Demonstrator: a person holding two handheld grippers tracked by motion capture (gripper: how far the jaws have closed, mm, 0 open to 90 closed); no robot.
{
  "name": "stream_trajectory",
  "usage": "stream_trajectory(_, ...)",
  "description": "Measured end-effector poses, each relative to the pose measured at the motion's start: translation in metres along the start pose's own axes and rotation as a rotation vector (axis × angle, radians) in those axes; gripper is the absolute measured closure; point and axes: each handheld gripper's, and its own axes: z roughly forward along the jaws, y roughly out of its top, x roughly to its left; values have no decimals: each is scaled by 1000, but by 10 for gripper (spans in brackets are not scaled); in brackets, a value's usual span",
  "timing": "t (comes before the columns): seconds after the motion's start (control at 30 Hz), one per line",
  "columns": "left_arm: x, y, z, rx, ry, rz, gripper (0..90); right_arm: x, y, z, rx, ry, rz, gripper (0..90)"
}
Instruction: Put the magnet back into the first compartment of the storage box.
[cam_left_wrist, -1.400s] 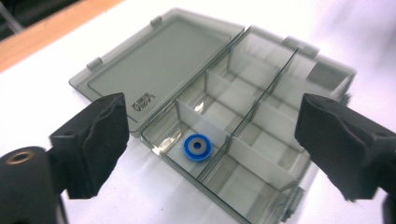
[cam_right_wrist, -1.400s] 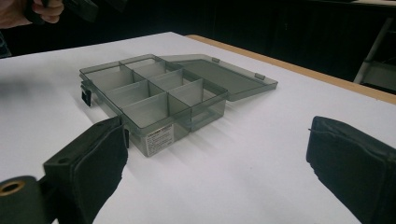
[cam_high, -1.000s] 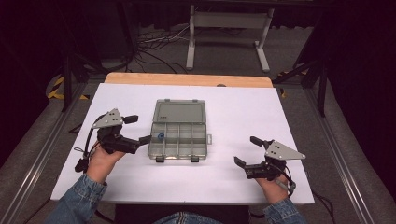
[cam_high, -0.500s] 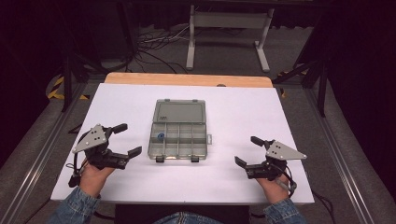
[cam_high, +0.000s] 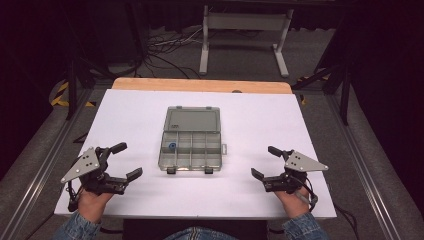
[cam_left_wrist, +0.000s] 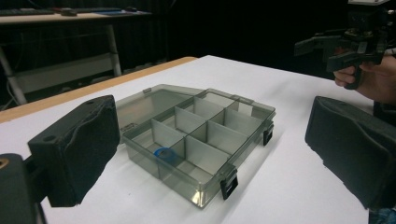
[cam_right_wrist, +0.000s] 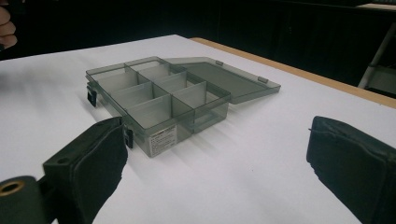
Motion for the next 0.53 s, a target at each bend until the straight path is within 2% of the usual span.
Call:
stream_trajectory(0.07, 0, -5, -3, -1, 7, 4, 39, 0, 0, 0, 0, 2, 1, 59)
stream_trajectory(0.17, 2, -12, -5, 11, 5, -19, 38, 0, 0, 0, 1, 5, -2, 58)
stream_trajectory(0.33, 4, -18, -10, -10, 12, -39, 38, 0, 0, 0, -2, 7, -3, 56)
stream_trajectory(0.4, 6, -21, -11, 1, 15, -29, 37, 0, -1, 0, -2, 6, -2, 55)
stream_trajectory(0.5, 7, -24, -9, -6, 14, -49, 36, 0, -1, 0, -3, 8, -2, 55)
stream_trajectory(0.53, 8, -25, -8, 5, 9, -48, 35, 1, 0, 0, -5, 9, -1, 55)
